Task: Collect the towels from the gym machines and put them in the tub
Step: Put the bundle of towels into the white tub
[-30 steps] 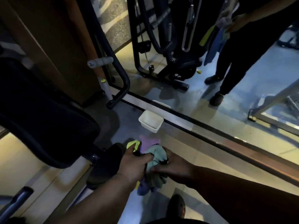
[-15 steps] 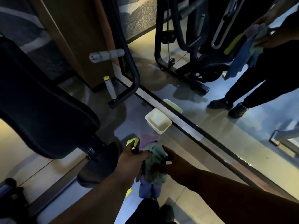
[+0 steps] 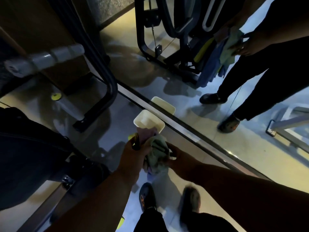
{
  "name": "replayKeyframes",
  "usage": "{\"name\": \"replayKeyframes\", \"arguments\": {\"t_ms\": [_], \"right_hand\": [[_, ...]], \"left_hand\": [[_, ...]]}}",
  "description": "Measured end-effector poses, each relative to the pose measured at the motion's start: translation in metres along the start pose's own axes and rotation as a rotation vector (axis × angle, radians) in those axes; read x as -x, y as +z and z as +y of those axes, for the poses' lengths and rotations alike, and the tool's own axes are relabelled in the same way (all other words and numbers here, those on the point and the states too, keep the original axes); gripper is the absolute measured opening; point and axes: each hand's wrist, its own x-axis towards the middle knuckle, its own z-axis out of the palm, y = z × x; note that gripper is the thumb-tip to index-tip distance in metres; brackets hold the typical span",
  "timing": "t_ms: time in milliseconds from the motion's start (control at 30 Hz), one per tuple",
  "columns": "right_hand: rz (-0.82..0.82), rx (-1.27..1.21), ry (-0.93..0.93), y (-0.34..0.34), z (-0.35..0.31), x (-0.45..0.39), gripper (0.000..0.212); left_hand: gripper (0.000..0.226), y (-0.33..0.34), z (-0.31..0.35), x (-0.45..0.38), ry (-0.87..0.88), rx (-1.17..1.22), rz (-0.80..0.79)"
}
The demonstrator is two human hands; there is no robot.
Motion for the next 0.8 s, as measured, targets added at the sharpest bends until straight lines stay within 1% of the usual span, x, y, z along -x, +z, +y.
{"name": "replayKeyframes", "arguments": {"t_ms": [33, 133, 167, 233, 300, 333, 400, 433, 500, 533, 667, 700, 800], "right_hand": [[-0.007, -0.006, -0.011, -0.007, -0.001, -0.010, 0.074], [-0.029, -0.014, -0.063, -0.026, 0.002, -0.048, 0.068], [-0.040, -0.022, -0.070, -0.031, 0.004, -0.062, 0.068], [-0.050, -0.040, -0.057, -0.037, 0.014, -0.093, 0.066], [-0.073, -0.002, -0.053, -0.044, 0.021, -0.121, 0.060], [-0.095, 0.020, -0.050, -0.047, 0.027, -0.134, 0.057], [-0.124, 0.077, -0.041, -0.054, 0.038, -0.160, 0.055], [-0.136, 0.097, -0.044, -0.057, 0.040, -0.172, 0.056], [-0.159, 0.123, -0.058, -0.061, 0.049, -0.197, 0.057], [-0.158, 0.119, -0.059, -0.063, 0.054, -0.208, 0.056], [-0.107, 0.085, -0.024, -0.069, 0.076, -0.262, 0.045], [-0.093, 0.082, -0.026, -0.070, 0.081, -0.276, 0.045], [-0.063, 0.077, -0.063, -0.064, 0.098, -0.321, 0.063]], "left_hand": [[0.039, 0.002, -0.003, -0.014, -0.016, 0.012, 0.005], [0.057, 0.007, -0.014, -0.053, -0.019, 0.057, 0.032], [0.059, 0.009, -0.018, -0.065, -0.008, 0.067, 0.046], [0.057, 0.012, -0.031, -0.088, 0.003, 0.081, 0.082], [0.053, 0.014, -0.047, -0.113, -0.002, 0.115, 0.134], [0.054, 0.017, -0.055, -0.123, -0.011, 0.132, 0.171], [0.067, 0.021, -0.073, -0.143, -0.026, 0.166, 0.235], [0.067, 0.022, -0.082, -0.153, -0.026, 0.183, 0.245], [0.059, 0.025, -0.100, -0.178, -0.028, 0.192, 0.246], [0.059, 0.026, -0.107, -0.192, -0.032, 0.190, 0.244], [0.073, 0.028, -0.136, -0.253, -0.043, 0.174, 0.294], [0.074, 0.028, -0.146, -0.269, -0.047, 0.176, 0.283], [0.070, 0.020, -0.176, -0.315, -0.057, 0.157, 0.256]]}}
